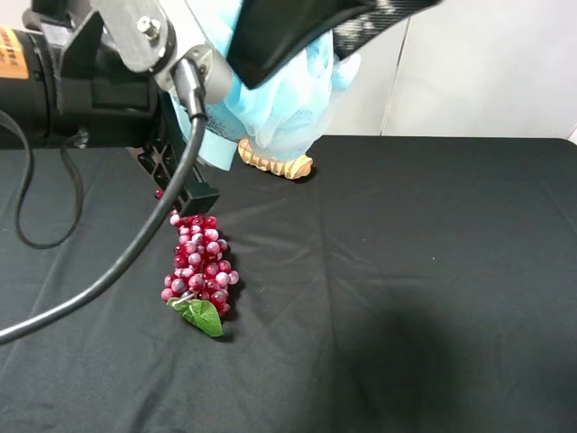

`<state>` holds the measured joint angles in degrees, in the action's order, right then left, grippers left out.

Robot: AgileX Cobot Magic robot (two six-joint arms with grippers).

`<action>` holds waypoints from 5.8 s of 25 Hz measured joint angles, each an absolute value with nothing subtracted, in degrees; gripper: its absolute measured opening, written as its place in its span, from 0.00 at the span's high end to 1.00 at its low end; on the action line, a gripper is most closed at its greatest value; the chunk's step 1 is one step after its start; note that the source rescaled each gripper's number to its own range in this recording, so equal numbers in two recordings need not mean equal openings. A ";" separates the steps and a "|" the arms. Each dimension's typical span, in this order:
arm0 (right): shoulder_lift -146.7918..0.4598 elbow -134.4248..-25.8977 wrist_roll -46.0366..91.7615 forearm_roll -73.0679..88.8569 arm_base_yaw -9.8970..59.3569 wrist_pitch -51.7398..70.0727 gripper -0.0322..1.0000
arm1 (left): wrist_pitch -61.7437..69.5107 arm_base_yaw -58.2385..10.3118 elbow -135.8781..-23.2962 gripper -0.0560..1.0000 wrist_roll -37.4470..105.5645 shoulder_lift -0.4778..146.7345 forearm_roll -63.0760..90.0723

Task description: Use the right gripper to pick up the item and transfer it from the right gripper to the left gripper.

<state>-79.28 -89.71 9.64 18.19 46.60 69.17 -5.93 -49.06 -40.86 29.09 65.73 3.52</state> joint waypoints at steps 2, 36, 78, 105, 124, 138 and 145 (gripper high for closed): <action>-77.11 -87.62 8.46 16.66 46.60 69.47 0.00 | -5.97 -49.06 -41.02 0.85 29.09 65.73 3.52; -14.65 -32.55 0.00 0.66 46.61 61.54 0.00 | -6.11 -49.06 -41.02 0.91 29.03 65.73 3.52; 0.26 -28.18 -0.42 0.66 16.28 58.41 0.00 | 17.45 -46.58 -46.75 0.93 18.74 65.73 3.52; 0.26 -28.18 -0.42 0.72 16.27 58.47 0.00 | 51.12 -5.60 -53.07 0.94 11.04 81.46 3.29; 0.26 -28.18 -0.42 0.72 16.27 58.40 0.00 | 52.95 -5.60 -53.07 0.72 10.54 96.67 0.91; 0.26 -28.18 -0.42 0.72 16.27 58.40 0.00 | 60.59 -5.60 -57.33 0.00 7.18 96.67 0.91; 0.26 -28.18 -0.42 0.72 16.27 58.40 0.00 | 66.52 -5.60 -65.16 0.00 5.50 95.11 0.91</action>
